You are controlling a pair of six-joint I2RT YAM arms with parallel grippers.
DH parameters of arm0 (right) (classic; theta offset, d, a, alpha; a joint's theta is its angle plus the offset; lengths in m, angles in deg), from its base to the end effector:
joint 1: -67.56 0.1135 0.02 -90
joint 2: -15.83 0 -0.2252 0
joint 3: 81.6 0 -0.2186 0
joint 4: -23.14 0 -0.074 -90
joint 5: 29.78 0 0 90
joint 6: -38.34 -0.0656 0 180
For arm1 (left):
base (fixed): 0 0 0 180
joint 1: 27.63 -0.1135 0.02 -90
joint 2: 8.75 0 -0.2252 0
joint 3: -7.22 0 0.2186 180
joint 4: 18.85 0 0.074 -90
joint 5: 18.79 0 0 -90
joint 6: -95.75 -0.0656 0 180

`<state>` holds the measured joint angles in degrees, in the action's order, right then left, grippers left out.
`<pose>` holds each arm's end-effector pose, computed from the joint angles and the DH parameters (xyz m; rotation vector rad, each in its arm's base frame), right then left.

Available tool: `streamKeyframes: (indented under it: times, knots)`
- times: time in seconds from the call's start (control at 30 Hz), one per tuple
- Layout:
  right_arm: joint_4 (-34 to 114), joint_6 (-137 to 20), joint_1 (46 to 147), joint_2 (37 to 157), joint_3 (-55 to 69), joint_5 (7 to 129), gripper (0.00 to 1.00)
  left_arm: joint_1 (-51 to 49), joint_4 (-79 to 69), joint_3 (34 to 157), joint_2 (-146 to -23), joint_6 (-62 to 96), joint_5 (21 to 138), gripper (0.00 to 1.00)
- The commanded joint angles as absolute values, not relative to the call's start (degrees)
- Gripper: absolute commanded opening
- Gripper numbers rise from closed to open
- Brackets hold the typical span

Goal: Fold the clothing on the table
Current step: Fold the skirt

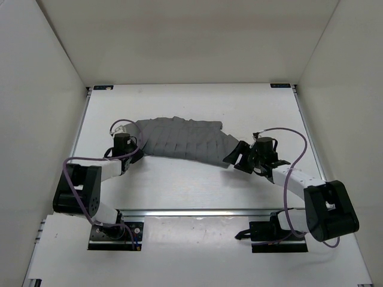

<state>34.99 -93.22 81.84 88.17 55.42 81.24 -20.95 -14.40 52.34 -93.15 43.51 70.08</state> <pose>0.2306 0.0830 0.1318 0.3697 2.3796 0.9029 0.2664 -0.0299 0.1027 -0.6425 2.2734 -0.3601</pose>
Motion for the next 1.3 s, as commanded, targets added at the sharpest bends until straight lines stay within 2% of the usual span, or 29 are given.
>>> streamKeyframes:
  times: [0.0,0.03,0.13,0.23,0.27,0.37,0.4,0.47,0.5,0.53,0.67,0.77,0.9,1.0,1.07,1.27]
  knots:
    - [28.4,-96.0,82.3,90.8,56.4,81.0,0.65,-20.9,-15.6,54.8,-94.2,43.6,70.7,0.06]
    - [27.1,-96.4,82.3,92.2,56.4,81.5,0.65,-20.5,-15.3,55.3,-94.4,43.4,71.0,0.0]
    - [24.9,-97.6,82.8,95.0,56.4,81.6,0.64,-19.2,-15.0,55.3,-94.6,43.3,70.9,0.0]
    - [23.4,-97.8,82.9,97.8,54.9,83.1,0.54,-18.5,-15.2,55.6,-95.0,43.0,72.1,0.0]
    - [23.3,-97.9,83.0,99.1,54.2,83.9,0.47,-18.4,-15.1,55.4,-95.1,43.1,72.1,0.0]
    - [21.7,-98.2,83.2,102.1,52.6,86.5,0.42,-18.1,-15.0,55.6,-95.1,42.8,72.1,0.0]
    - [20.6,-98.6,83.2,103.0,52.6,87.3,0.35,-18.0,-15.0,55.6,-94.8,42.5,72.3,0.0]
    - [19.0,-98.2,82.5,103.7,52.4,90.6,0.09,-18.3,-14.3,55.4,-95.0,42.5,73.2,0.0]
    - [19.0,-97.6,81.6,103.3,52.2,91.1,0.02,-18.0,-14.1,55.0,-94.8,42.2,74.2,0.0]
    - [20.3,-96.8,80.1,102.7,52.8,91.0,0.0,-17.6,-14.0,55.5,-94.7,42.1,75.0,0.0]
    - [27.7,-91.4,70.8,94.9,52.7,89.8,0.0,-10.7,-14.3,56.7,-94.4,43.7,76.1,0.0]
    - [35.0,-86.3,65.1,90.2,48.0,89.8,0.0,-2.2,-14.6,58.9,-95.6,45.6,74.1,0.0]
    - [45.1,-77.6,63.7,87.4,40.7,90.4,0.0,2.1,-18.4,60.1,-100.2,48.6,77.4,0.0]
    - [51.8,-70.9,68.3,90.5,31.2,93.1,0.0,1.4,-18.5,59.6,-101.1,49.1,78.9,0.0]
    - [54.3,-67.9,76.0,94.4,22.6,93.8,0.0,0.3,-20.5,58.0,-100.4,49.6,79.0,0.0]
    - [48.5,-68.1,92.5,110.2,8.9,103.6,0.0,-2.3,-21.8,54.9,-99.7,50.2,79.7,0.0]
